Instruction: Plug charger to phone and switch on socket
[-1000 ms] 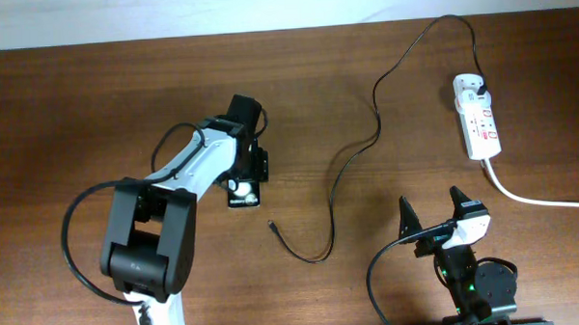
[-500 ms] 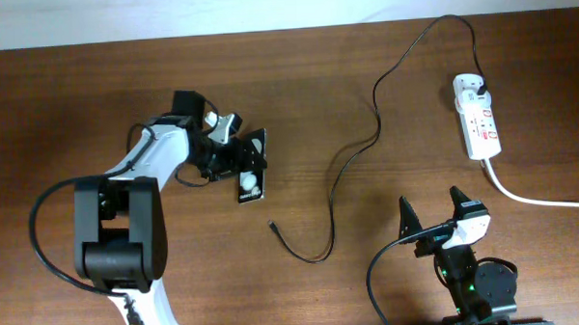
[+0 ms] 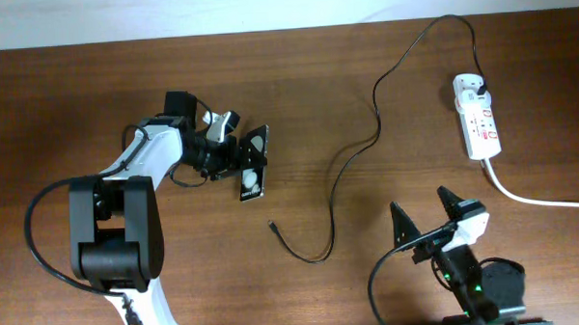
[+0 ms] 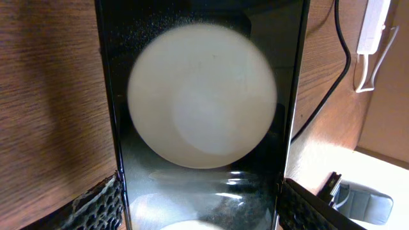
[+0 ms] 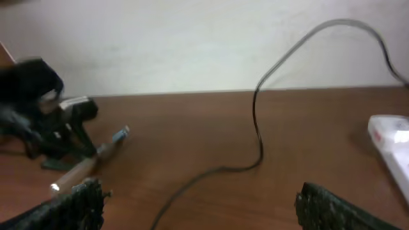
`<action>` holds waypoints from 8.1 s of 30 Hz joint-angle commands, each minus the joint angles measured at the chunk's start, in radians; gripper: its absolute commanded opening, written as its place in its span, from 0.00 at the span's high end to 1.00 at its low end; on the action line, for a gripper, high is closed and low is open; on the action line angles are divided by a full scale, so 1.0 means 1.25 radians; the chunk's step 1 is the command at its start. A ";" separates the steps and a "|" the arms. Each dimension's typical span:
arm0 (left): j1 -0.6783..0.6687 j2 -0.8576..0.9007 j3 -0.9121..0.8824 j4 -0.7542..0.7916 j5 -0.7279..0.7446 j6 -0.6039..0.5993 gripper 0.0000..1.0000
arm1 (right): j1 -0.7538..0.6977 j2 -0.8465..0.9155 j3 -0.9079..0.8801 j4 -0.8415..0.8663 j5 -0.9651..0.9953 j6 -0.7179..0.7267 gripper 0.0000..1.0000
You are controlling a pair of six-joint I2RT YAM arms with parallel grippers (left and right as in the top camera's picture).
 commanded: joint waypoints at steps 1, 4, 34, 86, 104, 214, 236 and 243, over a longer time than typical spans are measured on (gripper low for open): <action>0.001 0.004 -0.006 0.003 0.038 0.019 0.30 | -0.002 0.139 0.226 -0.121 0.022 0.019 0.01; 0.001 0.004 -0.006 0.003 0.038 0.019 0.30 | -0.002 0.389 0.489 -0.282 -0.003 0.019 0.01; 0.001 0.004 -0.006 0.004 0.038 0.019 0.28 | 0.270 1.299 0.979 -0.511 -0.162 0.215 0.01; 0.049 0.000 -0.005 0.036 0.329 0.086 0.18 | 0.411 1.550 0.978 -0.094 -0.244 0.405 0.96; 0.120 -0.129 -0.001 0.153 0.651 0.136 0.21 | 0.333 1.539 0.978 0.160 -0.845 0.191 0.96; -0.195 -0.120 -0.064 -0.018 -0.669 -0.123 0.90 | 0.184 1.541 0.978 -0.437 -0.353 -0.024 0.33; 0.027 -0.187 -0.044 0.052 -0.052 -0.122 1.00 | 0.269 1.393 0.978 -0.533 -0.220 -0.085 0.44; 0.189 -0.182 -0.160 0.230 0.212 -0.096 1.00 | 0.488 1.398 0.978 -0.533 -0.002 -0.034 0.42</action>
